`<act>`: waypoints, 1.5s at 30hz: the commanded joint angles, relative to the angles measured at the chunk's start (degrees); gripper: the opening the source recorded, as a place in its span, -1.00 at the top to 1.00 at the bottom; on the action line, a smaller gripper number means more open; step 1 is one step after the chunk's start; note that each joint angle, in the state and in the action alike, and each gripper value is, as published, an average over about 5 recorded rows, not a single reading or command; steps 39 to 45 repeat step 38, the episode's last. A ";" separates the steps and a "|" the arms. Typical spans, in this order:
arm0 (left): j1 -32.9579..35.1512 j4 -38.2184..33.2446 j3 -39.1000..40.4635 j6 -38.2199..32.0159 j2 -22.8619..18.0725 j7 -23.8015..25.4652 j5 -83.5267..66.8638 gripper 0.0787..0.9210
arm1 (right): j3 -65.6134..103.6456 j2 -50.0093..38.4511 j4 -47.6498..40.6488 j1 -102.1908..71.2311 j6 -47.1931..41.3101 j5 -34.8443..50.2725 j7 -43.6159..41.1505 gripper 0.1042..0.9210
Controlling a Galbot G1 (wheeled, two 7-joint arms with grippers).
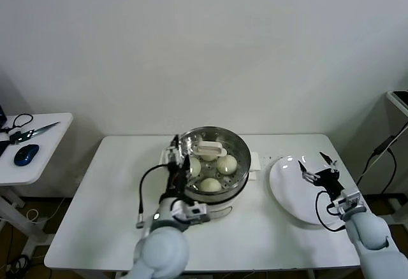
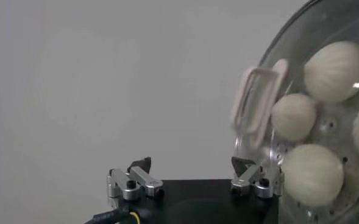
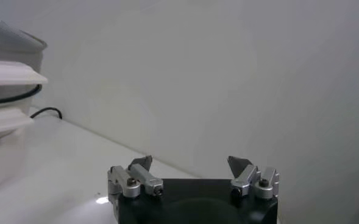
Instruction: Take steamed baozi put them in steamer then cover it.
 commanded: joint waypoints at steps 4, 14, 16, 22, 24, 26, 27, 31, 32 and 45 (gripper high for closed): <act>21.61 -7.65 -31.26 -38.64 -2.06 -21.87 -53.46 -0.77 | 1.86 0.70 3.14 -3.55 0.03 3.48 -0.66 -0.76; 24.64 0.65 -43.10 -47.53 -6.23 -17.53 -80.01 -0.77 | 4.10 2.93 4.86 -7.48 1.10 5.29 -1.71 -0.76; 25.14 2.06 -43.27 -47.75 -6.70 -16.07 -81.25 -0.77 | 4.67 3.44 5.26 -8.34 1.19 6.18 -1.91 -0.76; 26.12 3.96 -41.99 -47.40 -6.68 -14.90 -79.38 -0.77 | 5.92 4.38 5.90 -10.01 1.80 8.37 -2.00 -0.76; 26.03 4.09 -41.72 -47.26 -6.68 -14.74 -78.22 -0.77 | 6.09 4.51 5.99 -10.28 2.03 8.58 -2.00 -0.76; 25.95 4.22 -41.50 -47.30 -6.65 -14.53 -77.37 -0.77 | 6.23 4.66 6.02 -10.44 2.26 8.65 -2.00 -0.76; 25.95 4.24 -41.39 -47.28 -6.61 -14.42 -77.24 -0.77 | 6.28 4.72 6.02 -10.48 2.34 8.66 -2.00 -0.76; 26.04 4.38 -40.78 -47.20 -6.55 -14.05 -76.63 -0.77 | 6.44 4.94 6.02 -10.49 2.54 8.64 -2.01 -0.76; 26.09 4.42 -40.58 -47.21 -6.54 -14.02 -76.49 -0.77 | 6.47 5.00 6.04 -10.47 2.56 8.62 -2.02 -0.76; 26.19 4.51 -40.10 -47.37 -6.62 -14.01 -76.16 -0.77 | 6.53 5.21 6.18 -10.37 2.63 8.49 -2.01 -0.76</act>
